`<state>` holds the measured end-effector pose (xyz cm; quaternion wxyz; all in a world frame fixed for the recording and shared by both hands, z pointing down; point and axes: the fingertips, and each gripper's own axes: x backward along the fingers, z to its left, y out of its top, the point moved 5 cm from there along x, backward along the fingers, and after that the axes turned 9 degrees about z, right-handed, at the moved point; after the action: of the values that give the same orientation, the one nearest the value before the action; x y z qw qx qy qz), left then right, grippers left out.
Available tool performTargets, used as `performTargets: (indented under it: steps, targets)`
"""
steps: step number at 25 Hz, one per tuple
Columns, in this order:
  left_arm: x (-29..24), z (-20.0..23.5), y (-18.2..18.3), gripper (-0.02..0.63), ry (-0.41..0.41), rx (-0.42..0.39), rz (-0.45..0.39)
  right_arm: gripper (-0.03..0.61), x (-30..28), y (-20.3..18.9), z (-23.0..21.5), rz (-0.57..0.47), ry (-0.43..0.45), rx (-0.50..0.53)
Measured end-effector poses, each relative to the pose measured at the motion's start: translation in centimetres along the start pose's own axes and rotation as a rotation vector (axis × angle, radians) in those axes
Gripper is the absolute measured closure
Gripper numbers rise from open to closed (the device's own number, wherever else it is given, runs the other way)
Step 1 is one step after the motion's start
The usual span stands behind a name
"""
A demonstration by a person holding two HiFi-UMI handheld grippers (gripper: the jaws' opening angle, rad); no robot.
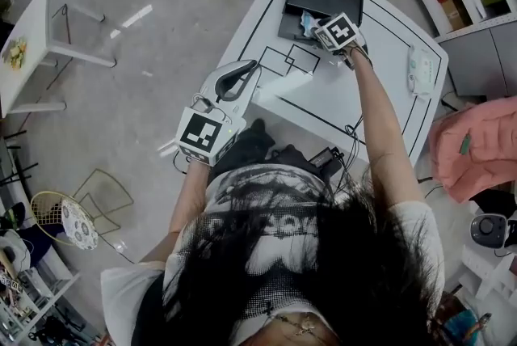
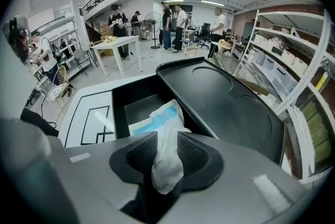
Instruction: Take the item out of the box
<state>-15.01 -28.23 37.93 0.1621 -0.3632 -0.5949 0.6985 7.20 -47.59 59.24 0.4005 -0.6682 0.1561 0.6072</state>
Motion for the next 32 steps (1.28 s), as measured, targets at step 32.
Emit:
performTargets:
  steps: [32]
  targets:
    - [-1.4,1.7,-0.3,0.614,-0.082,-0.007,0.018,0.568,10.7,0.0,4.3,-0.315,-0.101,-0.016]
